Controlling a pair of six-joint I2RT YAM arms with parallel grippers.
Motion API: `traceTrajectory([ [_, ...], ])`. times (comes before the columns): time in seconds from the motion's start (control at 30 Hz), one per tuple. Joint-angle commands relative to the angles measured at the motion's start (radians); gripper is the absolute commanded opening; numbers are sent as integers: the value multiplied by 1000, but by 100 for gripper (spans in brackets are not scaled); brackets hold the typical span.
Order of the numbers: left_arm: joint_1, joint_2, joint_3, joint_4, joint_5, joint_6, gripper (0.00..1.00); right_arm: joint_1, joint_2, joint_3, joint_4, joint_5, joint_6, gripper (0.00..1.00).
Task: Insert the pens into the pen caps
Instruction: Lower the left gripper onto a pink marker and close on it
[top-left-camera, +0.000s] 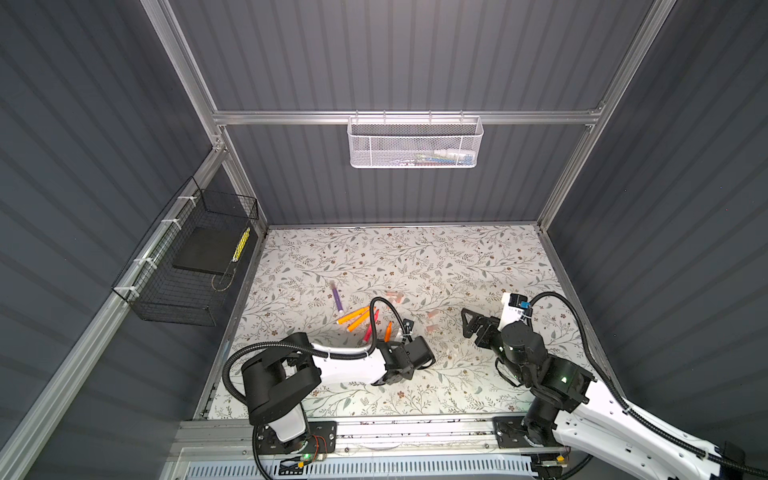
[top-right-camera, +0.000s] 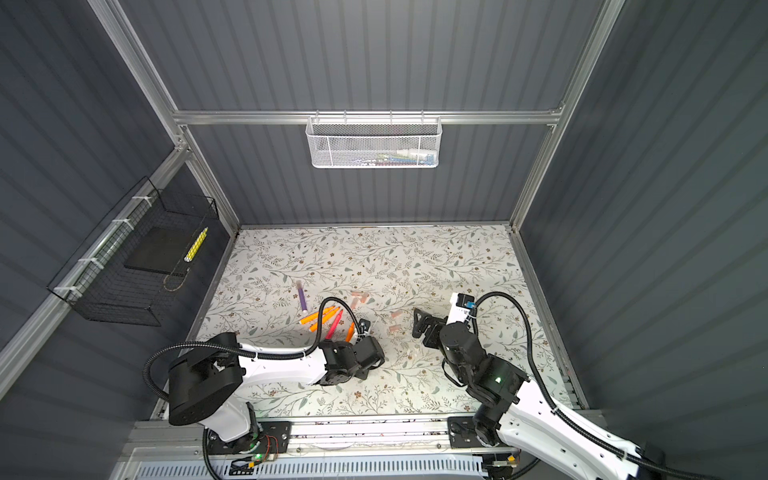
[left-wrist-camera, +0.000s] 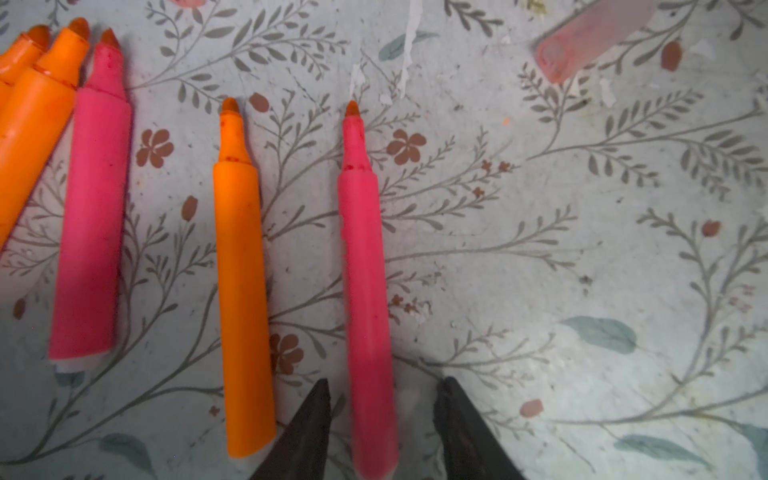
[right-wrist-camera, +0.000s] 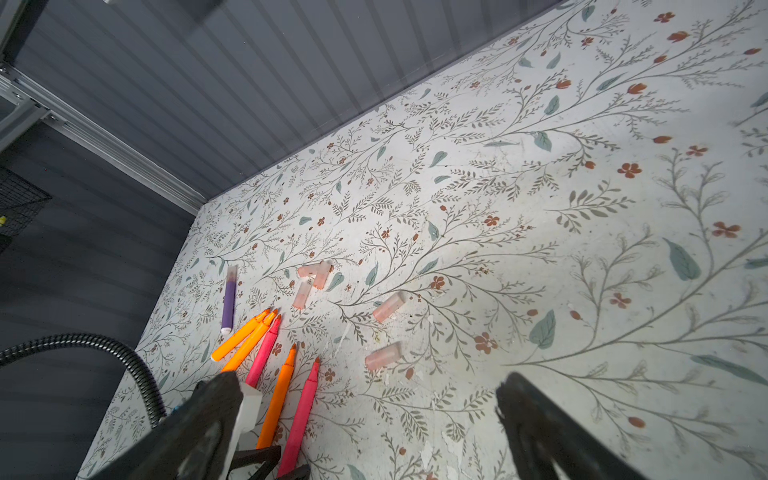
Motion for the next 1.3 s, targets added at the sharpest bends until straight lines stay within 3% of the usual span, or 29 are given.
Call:
traceTrajectory([
  [0.0, 11, 30, 9, -15, 3, -16, 43, -5, -23, -20, 11, -14, -8, 99],
  [0.13, 14, 27, -11, -14, 23, -17, 38, -6, -19, -17, 12, -17, -29, 99],
  [0.2, 17, 14, -32, -11, 23, -18, 34, -6, -5, -45, 20, 34, -7, 99],
  [0.27, 21, 7, -49, -2, 31, -18, 27, -6, 22, -88, 38, 91, 34, 99],
  [0.47, 33, 5, -80, 25, 62, -10, 12, -8, 53, -91, -35, 114, 76, 99],
  [0.8, 92, -40, -82, 48, 114, 41, 1, -10, -19, -142, 72, 74, 45, 99],
  [1.0, 125, -78, -33, 54, 149, 110, 0, -10, -45, -137, 75, 61, 47, 99],
  [1.27, 125, -156, 44, 75, 152, 178, 0, -8, -52, -157, 178, -95, 128, 97],
])
